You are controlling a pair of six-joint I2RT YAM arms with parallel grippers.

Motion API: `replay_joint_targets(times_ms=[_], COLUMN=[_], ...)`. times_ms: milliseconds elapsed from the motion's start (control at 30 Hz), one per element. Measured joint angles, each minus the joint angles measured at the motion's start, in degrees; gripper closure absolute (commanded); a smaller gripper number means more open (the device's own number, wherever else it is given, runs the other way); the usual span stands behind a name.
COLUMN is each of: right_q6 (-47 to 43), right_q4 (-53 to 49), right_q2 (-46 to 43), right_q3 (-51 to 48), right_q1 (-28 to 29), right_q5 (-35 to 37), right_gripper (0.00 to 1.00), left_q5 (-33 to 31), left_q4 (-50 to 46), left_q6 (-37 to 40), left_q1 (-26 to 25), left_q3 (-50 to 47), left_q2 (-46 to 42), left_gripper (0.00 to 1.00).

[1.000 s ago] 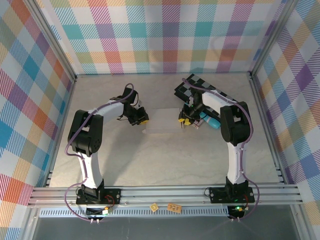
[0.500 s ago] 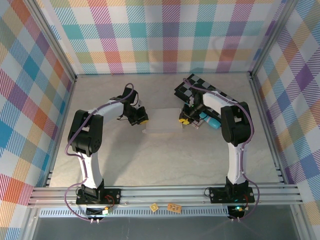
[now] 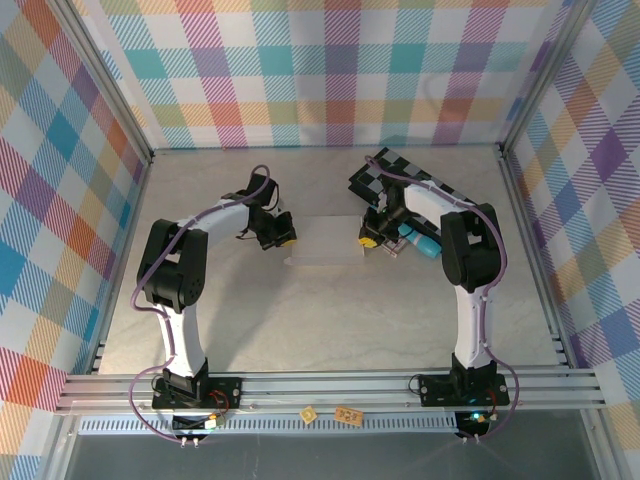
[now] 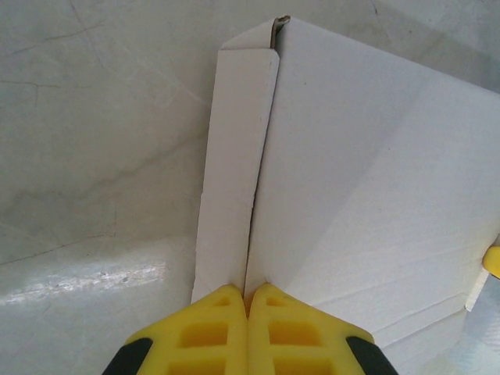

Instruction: Fold the paper box

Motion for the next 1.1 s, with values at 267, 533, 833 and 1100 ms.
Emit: replay_joint_targets(times_ms=[267,533,833,1100], right_q6=[-0.1,-0.3,-0.2,-0.2], right_q4=[-0.7,-0.7,-0.7,-0.9], right_q2=[0.0,0.0,0.0,0.5], right_q3=[0.8,1.0,1.1,2.0], right_q1=[0.8,1.5,1.8,2.4], right_q5=[1.8,1.9,2.0,1.7], right_gripper=[0.91,0.91,0.91,0.91], left_q5=[-4.2,-5.2,-6.3,-5.7], left_q4=[-3.8,-7.2,-6.6,-4.3], left_q6=[3.3,5.5,5.9,4.6], left_q1=[-1.7,-1.9,-1.8,-0.1], left_q3=[2.5,3.6,2.9,1.1], left_q2=[0.0,0.0,-2.5,-7.5], left_gripper=[0.68,0.66,0.64,0.63])
